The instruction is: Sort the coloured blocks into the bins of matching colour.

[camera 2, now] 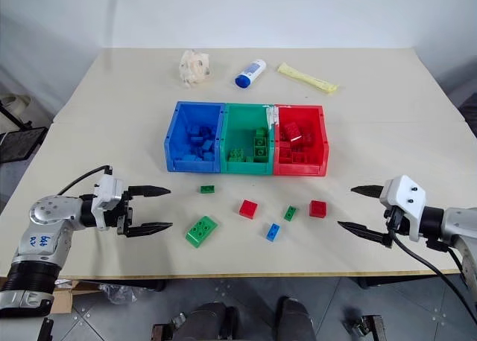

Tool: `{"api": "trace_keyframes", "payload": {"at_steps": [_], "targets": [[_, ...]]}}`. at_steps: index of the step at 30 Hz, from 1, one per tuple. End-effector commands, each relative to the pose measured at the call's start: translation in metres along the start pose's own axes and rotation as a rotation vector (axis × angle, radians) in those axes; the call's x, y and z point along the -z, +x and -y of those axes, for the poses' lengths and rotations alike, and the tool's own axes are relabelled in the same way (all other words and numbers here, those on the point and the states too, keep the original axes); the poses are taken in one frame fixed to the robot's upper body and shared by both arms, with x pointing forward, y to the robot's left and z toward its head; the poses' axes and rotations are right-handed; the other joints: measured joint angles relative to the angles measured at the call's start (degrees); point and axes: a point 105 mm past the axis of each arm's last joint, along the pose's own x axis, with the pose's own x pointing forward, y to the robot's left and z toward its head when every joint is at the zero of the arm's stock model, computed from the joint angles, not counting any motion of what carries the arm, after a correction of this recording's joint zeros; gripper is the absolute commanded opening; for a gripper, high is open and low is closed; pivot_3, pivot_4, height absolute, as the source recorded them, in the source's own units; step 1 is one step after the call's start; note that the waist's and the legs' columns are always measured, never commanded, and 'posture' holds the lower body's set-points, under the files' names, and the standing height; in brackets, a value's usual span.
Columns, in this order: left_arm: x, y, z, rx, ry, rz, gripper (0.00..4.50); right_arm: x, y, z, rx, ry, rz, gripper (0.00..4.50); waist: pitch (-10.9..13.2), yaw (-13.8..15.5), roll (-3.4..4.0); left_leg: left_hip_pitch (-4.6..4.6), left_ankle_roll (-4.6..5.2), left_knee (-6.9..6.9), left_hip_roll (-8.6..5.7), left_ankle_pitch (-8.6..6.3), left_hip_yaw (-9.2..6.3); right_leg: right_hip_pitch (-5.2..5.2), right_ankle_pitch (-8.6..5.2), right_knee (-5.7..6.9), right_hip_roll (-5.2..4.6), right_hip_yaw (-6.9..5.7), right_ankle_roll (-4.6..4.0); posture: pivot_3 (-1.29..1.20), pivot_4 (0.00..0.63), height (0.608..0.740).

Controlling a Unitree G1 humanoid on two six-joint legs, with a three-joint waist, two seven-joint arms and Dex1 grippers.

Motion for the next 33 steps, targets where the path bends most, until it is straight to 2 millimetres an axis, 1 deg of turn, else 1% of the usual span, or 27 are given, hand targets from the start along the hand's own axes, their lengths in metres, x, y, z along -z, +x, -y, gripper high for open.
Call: {"api": "trace_keyframes", "payload": {"at_steps": [1, 3, 4, 6, 7, 11, 12, 15, 17, 18, 20, 21, 25, 28, 33], "targets": [[-0.008, 0.000, -0.001, 0.000, 0.021, 0.021, 4.47, -0.015, -0.002, 0.006, 0.037, -0.035, 0.049, 4.50, 0.00, 0.00, 0.00, 0.00, 0.00, 0.00, 0.00, 0.00, 0.00, 0.00, 0.00, 0.00, 0.00, -0.01, 0.00, 0.00, 0.150, 0.740], [-0.008, 0.002, -0.002, -0.008, 0.016, 0.017, 4.47, -0.017, 0.000, 0.008, 0.050, -0.023, 0.053, 4.50, 0.00, 0.02, 0.00, 0.00, 0.00, 0.01, 0.00, 0.00, 0.00, 0.00, 0.00, 0.01, 0.00, 0.00, 0.00, 0.00, 0.150, 0.740], [-0.009, 0.003, -0.004, -0.019, -0.025, 0.023, 4.47, -0.017, 0.000, 0.009, 0.059, -0.004, 0.041, 4.50, 0.00, 0.02, 0.00, 0.00, 0.00, 0.01, 0.00, 0.00, 0.00, 0.00, 0.00, 0.01, 0.00, -0.01, 0.00, 0.00, 0.150, 0.740], [-0.014, 0.006, -0.004, -0.028, -0.048, 0.045, 4.47, -0.014, 0.000, 0.007, 0.043, 0.039, 0.008, 4.50, 0.00, 0.06, 0.00, 0.00, 0.00, 0.01, 0.00, 0.00, 0.00, 0.00, 0.00, 0.02, 0.00, -0.01, 0.00, 0.00, 0.150, 0.740], [-0.017, 0.008, -0.005, -0.031, -0.036, 0.058, 4.47, -0.010, -0.003, 0.008, 0.051, 0.031, -0.027, 4.50, 0.00, 0.10, 0.00, -0.01, 0.00, 0.02, 0.00, 0.00, -0.03, 0.01, 0.00, 0.03, -0.01, 0.01, 0.00, 0.00, 0.150, 0.740], [-0.018, 0.011, -0.001, -0.008, 0.007, 0.068, 4.47, -0.002, -0.024, 0.012, 0.066, 0.041, -0.092, 4.50, 0.01, 0.20, -0.01, -0.05, 0.01, 0.05, -0.04, 0.00, -0.06, 0.01, 0.00, 0.03, -0.04, 0.02, 0.00, 0.00, 0.150, 0.740], [-0.019, 0.010, 0.001, -0.002, 0.020, 0.081, 4.47, 0.004, -0.034, 0.012, 0.073, 0.050, -0.127, 4.50, 0.01, 0.23, -0.01, -0.06, 0.01, 0.05, -0.04, 0.00, -0.06, 0.01, 0.00, 0.03, -0.02, 0.00, 0.00, 0.00, 0.150, 0.740], [-0.018, 0.006, 0.005, 0.008, 0.042, 0.101, 4.47, 0.016, -0.055, 0.006, 0.069, 0.054, -0.217, 4.50, 0.01, 0.29, -0.02, -0.06, 0.00, 0.05, -0.03, 0.00, -0.06, 0.02, 0.00, 0.02, -0.01, -0.08, 0.00, 0.00, 0.150, 0.740], [-0.017, 0.004, 0.007, 0.014, 0.041, 0.101, 4.47, 0.017, -0.061, 0.003, 0.057, 0.052, -0.243, 4.50, 0.01, 0.17, -0.02, -0.03, 0.00, 0.05, -0.03, 0.00, -0.03, 0.04, 0.00, 0.00, -0.01, -0.06, 0.00, 0.00, 0.150, 0.740], [-0.016, 0.003, 0.010, 0.013, 0.040, 0.099, 4.47, 0.014, -0.062, 0.001, 0.051, 0.055, -0.239, 4.50, 0.02, 0.08, -0.03, -0.03, 0.01, 0.05, -0.02, 0.00, -0.02, 0.04, 0.00, -0.02, -0.01, -0.05, 0.00, 0.00, 0.150, 0.740], [-0.015, 0.001, 0.014, 0.012, 0.034, 0.114, 4.47, 0.003, -0.053, -0.003, 0.003, 0.050, -0.224, 4.50, 0.02, -0.26, -0.03, 0.01, 0.01, 0.05, -0.01, 0.00, 0.03, 0.05, 0.00, -0.02, -0.01, 0.03, 0.00, 0.00, 0.150, 0.740], [-0.015, 0.000, 0.017, 0.015, 0.029, 0.124, 4.47, -0.003, -0.044, -0.006, -0.028, 0.042, -0.210, 4.50, 0.02, -0.36, -0.02, 0.03, 0.01, 0.05, 0.03, 0.00, 0.06, 0.04, 0.00, -0.02, -0.03, 0.09, 0.00, 0.00, 0.150, 0.740], [-0.014, -0.002, 0.027, 0.019, 0.015, 0.128, 4.47, -0.014, -0.022, -0.009, -0.080, 0.031, -0.172, 4.50, 0.03, -0.84, -0.04, 0.04, -0.07, 0.05, 0.19, -0.03, -0.06, 0.02, 0.04, -0.02, -0.24, 0.39, -0.10, 0.00, 0.150, 0.740], [-0.016, -0.004, 0.031, 0.010, 0.020, 0.139, 4.47, -0.017, -0.004, -0.008, -0.127, 0.012, -0.161, 4.50, 0.03, -0.47, -0.05, -0.01, -0.10, 0.05, 0.17, -0.05, -0.11, 0.00, 0.04, -0.05, -0.30, 0.35, -0.12, 0.00, 0.150, 0.740], [-0.018, -0.004, 0.039, 0.003, 0.018, 0.142, 4.47, -0.012, 0.014, -0.004, -0.178, -0.011, -0.172, 4.50, 0.08, 0.04, -0.12, -0.09, -0.06, 0.11, 0.08, -0.03, -0.13, 0.02, 0.04, -0.08, -0.37, 0.27, -0.12, 0.00, 0.150, 0.740]]}}
